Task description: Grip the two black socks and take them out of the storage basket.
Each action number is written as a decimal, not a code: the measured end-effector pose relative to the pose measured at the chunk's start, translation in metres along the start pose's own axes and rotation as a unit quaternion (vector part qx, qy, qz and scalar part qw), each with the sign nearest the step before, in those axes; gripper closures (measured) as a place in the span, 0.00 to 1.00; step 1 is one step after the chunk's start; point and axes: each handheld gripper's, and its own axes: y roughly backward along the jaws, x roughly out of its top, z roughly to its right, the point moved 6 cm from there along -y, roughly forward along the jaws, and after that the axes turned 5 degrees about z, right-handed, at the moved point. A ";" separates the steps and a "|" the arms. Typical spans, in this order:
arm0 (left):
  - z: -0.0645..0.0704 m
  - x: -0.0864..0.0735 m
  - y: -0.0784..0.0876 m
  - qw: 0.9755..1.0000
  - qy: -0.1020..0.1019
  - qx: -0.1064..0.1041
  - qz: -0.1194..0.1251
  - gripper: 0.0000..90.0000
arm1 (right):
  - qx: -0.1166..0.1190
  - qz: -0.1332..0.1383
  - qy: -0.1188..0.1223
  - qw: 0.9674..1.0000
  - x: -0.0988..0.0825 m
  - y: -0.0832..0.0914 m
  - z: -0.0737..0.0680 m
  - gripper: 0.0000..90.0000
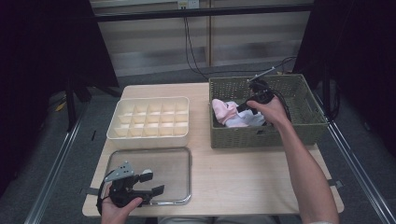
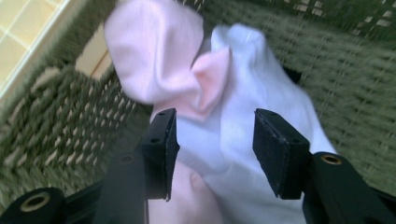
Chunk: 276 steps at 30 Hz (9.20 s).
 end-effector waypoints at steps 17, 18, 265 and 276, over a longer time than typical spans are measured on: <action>-0.001 0.000 0.001 1.000 0.000 -0.001 0.001 0.30 | -0.023 -0.095 0.011 0.995 -0.012 -0.021 0.003 0.95; -0.001 0.000 0.001 1.000 0.000 -0.001 0.001 0.30 | -0.016 -0.087 0.008 0.996 -0.010 -0.019 0.001 0.96; -0.011 0.047 -0.046 0.998 -0.041 -0.009 0.039 0.40 | 0.182 0.324 0.083 0.925 -0.009 0.208 -0.172 0.99; 0.000 0.059 -0.051 0.997 -0.065 -0.025 0.041 0.58 | 0.197 0.301 0.072 0.930 -0.047 0.163 -0.183 0.99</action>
